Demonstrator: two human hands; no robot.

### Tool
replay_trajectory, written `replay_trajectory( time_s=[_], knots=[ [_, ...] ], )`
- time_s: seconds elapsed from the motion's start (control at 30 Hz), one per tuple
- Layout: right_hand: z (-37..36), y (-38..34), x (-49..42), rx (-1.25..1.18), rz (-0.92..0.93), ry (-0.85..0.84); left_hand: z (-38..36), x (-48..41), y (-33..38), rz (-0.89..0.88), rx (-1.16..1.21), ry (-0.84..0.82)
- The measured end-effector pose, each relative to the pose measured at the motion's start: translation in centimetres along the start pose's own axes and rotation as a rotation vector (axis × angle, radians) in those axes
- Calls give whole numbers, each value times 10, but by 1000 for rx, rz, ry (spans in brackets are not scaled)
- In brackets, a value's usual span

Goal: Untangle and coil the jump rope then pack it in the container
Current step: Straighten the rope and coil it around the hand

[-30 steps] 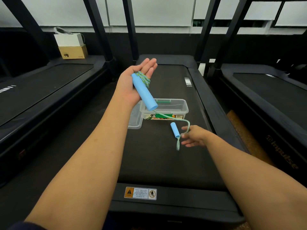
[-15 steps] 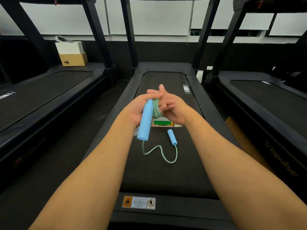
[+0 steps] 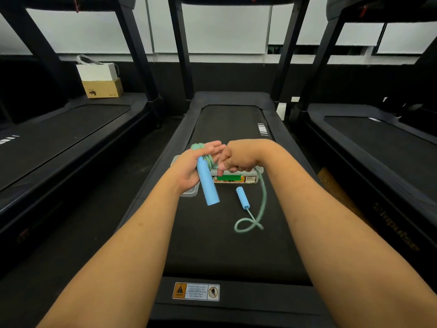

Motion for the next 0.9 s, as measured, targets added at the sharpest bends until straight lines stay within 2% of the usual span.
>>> replay_trajectory(
  time_s=[0.1, 0.17, 0.27, 0.4, 0.5, 0.6, 0.7, 0.83, 0.9],
  knots=[
    [1, -1, 5, 30, -11, -61, -11, 6, -11, 85, -206, -144],
    [4, 1, 8, -24, 15, -76, -23, 16, -18, 190, -176, -206],
    [14, 6, 11, -107, 76, -7, -41, 30, -21, 314, -170, -306],
    [18, 13, 7, -281, 164, 82, -48, 36, -17, 353, -181, -415],
    [13, 22, 1, -528, 222, 122, -46, 35, -16, 311, -66, -370],
    [-1, 27, -9, -693, 234, 122, -42, 31, -13, 231, 162, -278],
    [-11, 28, -13, -652, 184, 116, -32, 24, -13, 163, 316, -164],
    [-22, 26, -20, -640, 95, 131, -29, 14, -6, 46, 494, -131],
    [-25, 23, -22, -556, 83, 162, -28, 9, -3, 12, 569, -127]
  ],
)
Point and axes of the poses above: each hand's wrist, its own x-axis away from the middle knuckle, its own z-axis out of the back of the hand, y = z × x, the point moved 7 cm from there along -x, towards the middle knuckle, and after that the axes turned 8 degrees about -z, right-handed, at the moved point
